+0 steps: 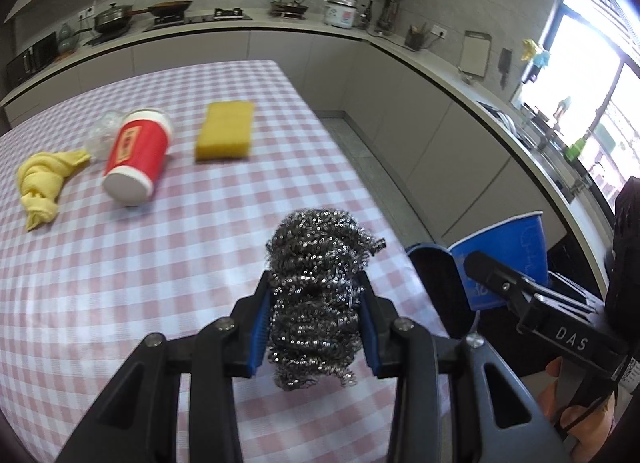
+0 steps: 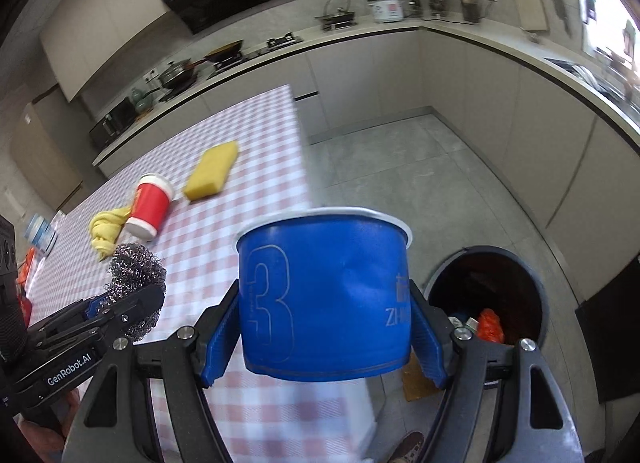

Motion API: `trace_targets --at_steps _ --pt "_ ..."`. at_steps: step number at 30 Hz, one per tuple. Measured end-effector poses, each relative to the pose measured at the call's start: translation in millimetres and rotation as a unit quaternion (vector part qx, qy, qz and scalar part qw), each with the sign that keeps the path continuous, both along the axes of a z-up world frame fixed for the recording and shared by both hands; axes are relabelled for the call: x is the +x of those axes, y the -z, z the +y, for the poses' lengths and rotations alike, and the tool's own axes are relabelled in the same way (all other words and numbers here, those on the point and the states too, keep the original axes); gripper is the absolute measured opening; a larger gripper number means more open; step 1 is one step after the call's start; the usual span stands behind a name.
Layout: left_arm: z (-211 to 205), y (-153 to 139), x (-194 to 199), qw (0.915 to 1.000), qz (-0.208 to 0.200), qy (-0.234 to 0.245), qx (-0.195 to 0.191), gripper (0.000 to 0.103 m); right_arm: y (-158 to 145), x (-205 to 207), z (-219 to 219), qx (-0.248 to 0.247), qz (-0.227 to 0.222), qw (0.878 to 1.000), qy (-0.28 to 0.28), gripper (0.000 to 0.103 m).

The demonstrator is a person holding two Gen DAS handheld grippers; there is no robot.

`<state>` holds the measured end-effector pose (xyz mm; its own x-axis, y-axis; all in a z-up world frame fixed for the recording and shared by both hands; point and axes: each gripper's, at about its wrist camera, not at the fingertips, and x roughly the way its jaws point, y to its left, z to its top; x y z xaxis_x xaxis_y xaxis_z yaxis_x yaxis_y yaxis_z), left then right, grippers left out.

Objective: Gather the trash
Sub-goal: 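Carry the steel wool and blue paper bucket with both tools over the black bucket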

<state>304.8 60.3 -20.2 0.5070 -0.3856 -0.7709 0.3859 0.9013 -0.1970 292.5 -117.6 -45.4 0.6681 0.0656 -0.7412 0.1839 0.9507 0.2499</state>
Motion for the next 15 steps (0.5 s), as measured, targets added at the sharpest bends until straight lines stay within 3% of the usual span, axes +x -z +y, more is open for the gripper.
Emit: trace_targets --at_steps 15 --pt "-131 5 -20 0.9934 0.013 0.114 -0.003 0.04 16 -62 -117 0.008 0.018 0.993 0.115 0.076"
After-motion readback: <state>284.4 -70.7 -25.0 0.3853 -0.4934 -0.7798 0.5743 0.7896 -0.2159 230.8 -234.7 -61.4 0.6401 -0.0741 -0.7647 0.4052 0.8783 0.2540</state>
